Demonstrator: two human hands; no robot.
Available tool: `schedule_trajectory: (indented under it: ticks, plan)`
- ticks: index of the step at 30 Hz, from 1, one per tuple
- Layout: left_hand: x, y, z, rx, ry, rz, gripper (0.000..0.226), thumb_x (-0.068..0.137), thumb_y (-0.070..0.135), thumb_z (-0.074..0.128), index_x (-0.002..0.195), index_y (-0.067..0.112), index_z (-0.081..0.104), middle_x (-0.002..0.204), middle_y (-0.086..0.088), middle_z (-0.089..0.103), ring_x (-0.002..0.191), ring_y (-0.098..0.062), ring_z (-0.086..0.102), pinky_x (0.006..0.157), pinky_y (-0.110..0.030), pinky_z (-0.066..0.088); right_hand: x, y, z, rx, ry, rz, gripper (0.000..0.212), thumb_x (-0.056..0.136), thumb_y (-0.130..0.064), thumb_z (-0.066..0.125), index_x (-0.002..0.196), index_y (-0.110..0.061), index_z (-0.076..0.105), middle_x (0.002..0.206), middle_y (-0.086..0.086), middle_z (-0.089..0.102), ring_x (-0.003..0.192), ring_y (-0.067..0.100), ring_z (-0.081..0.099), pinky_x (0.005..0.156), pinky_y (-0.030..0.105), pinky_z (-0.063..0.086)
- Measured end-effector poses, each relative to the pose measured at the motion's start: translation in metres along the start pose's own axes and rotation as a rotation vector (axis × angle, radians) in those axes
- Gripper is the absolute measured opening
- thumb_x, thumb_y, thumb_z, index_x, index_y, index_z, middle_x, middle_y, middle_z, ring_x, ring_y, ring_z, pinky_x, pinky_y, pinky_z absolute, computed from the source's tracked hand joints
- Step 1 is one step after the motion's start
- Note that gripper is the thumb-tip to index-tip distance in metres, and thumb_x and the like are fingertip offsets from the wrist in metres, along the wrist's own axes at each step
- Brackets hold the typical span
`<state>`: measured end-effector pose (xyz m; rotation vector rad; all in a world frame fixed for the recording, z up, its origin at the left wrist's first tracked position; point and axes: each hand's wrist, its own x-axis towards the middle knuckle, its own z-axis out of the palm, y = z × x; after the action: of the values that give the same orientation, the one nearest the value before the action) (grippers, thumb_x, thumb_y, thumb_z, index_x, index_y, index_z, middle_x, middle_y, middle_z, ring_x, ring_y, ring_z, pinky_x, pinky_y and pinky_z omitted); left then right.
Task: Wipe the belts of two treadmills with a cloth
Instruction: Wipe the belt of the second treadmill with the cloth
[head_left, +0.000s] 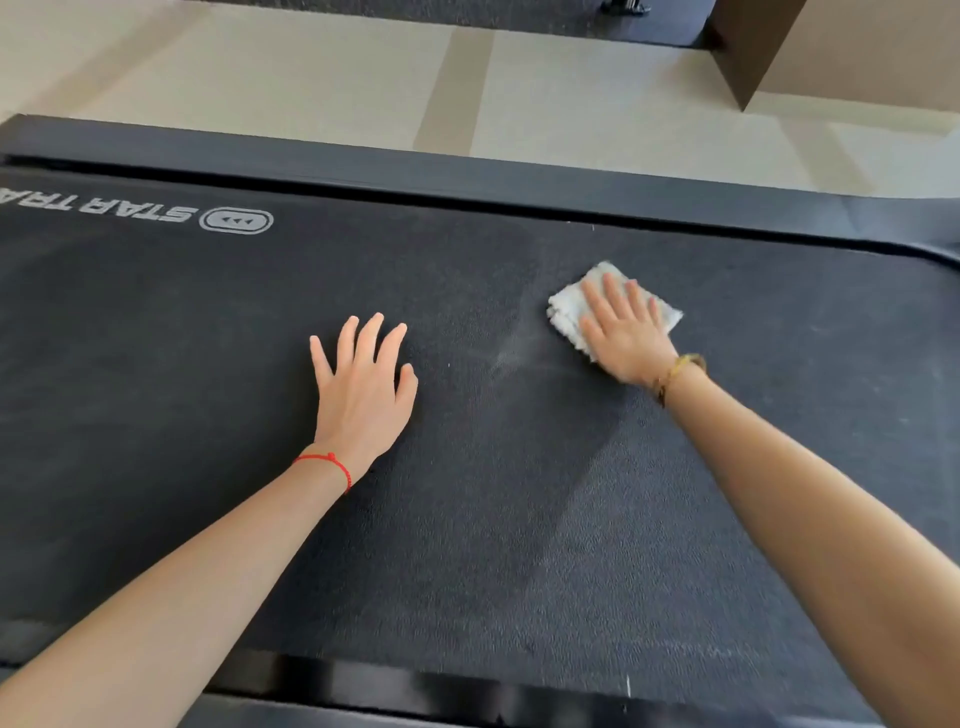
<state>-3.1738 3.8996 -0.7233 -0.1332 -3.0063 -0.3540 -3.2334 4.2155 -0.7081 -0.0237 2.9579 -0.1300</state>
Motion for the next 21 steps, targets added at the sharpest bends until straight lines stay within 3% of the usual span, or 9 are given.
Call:
schedule_trajectory:
  ticks: [3,8,11,15,19,21]
  plan:
    - [-0.001,0.003,0.006,-0.027,-0.002,-0.038,0.052,0.103,0.031,0.038,0.153,0.021,0.037,0.161,-0.003,0.032,0.152,-0.026,0.02,0.121,-0.064,0.011,0.037,-0.024,-0.008,0.106,0.01,0.073,0.056,0.107,-0.036,0.016,0.158,-0.021,-0.001,0.166,0.006,-0.007,0.151,0.035,-0.006,0.12,0.054,-0.002]
    - [-0.002,0.003,0.007,-0.029,0.016,-0.035,0.052,0.102,0.029,0.042,0.152,0.02,0.039,0.16,-0.004,0.034,0.151,-0.026,0.023,0.12,-0.064,0.013,-0.001,-0.107,0.023,0.013,0.082,-0.421,0.055,0.107,-0.036,0.021,0.158,-0.022,0.007,0.166,0.005,0.007,0.151,0.034,0.006,0.121,0.051,0.005]
    - [-0.003,0.002,0.006,-0.044,-0.01,-0.032,0.054,0.103,0.031,0.039,0.155,0.021,0.034,0.162,-0.003,0.029,0.153,-0.024,0.017,0.122,-0.063,0.009,0.01,-0.085,0.02,0.004,0.084,-0.488,0.055,0.107,-0.038,0.02,0.159,-0.025,0.006,0.166,0.002,0.006,0.151,0.028,0.005,0.122,0.046,0.004]
    - [-0.002,0.003,0.005,-0.035,-0.023,-0.042,0.055,0.103,0.032,0.036,0.156,0.022,0.032,0.163,-0.002,0.027,0.154,-0.024,0.015,0.122,-0.062,0.009,0.078,-0.014,-0.007,-0.101,0.162,-0.211,0.055,0.107,-0.031,0.022,0.158,-0.013,0.007,0.164,0.013,0.008,0.147,0.037,0.014,0.116,0.049,0.012]
    - [-0.002,0.007,0.004,-0.031,-0.019,-0.052,0.055,0.102,0.031,0.037,0.156,0.021,0.033,0.163,-0.002,0.029,0.153,-0.024,0.017,0.122,-0.063,0.009,0.123,0.007,-0.026,0.131,0.055,0.108,0.056,0.105,-0.038,0.016,0.159,-0.023,0.004,0.166,0.002,-0.005,0.151,0.034,-0.007,0.12,0.051,-0.006]
    - [-0.001,0.008,0.003,-0.035,-0.02,-0.055,0.055,0.102,0.03,0.038,0.155,0.02,0.034,0.162,-0.003,0.03,0.153,-0.025,0.017,0.121,-0.063,0.01,0.131,-0.015,-0.025,0.131,0.026,0.097,0.057,0.105,-0.038,0.014,0.158,-0.024,0.0,0.166,0.0,-0.01,0.151,0.032,-0.012,0.12,0.051,-0.01]
